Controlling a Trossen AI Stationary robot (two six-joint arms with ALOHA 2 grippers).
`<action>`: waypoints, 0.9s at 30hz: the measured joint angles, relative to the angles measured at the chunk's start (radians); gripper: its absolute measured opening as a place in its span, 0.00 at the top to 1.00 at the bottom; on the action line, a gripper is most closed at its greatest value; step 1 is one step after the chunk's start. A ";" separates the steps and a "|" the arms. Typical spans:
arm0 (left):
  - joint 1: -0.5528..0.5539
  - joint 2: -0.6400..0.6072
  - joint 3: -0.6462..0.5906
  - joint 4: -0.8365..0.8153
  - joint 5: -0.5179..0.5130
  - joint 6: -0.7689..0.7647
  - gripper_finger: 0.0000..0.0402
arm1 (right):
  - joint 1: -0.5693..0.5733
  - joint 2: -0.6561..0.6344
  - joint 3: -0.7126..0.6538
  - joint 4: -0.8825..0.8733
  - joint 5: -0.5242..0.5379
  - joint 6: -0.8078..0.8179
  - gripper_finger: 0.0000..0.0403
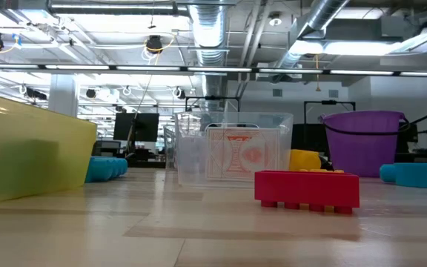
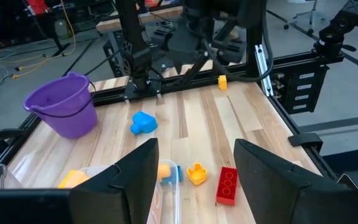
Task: Pick & Place Toys
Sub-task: Put the yellow game piece into the yellow bin
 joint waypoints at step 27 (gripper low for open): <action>0.000 0.000 0.000 0.013 -0.001 0.007 0.49 | 0.147 0.193 -0.269 0.234 -0.515 -0.076 0.13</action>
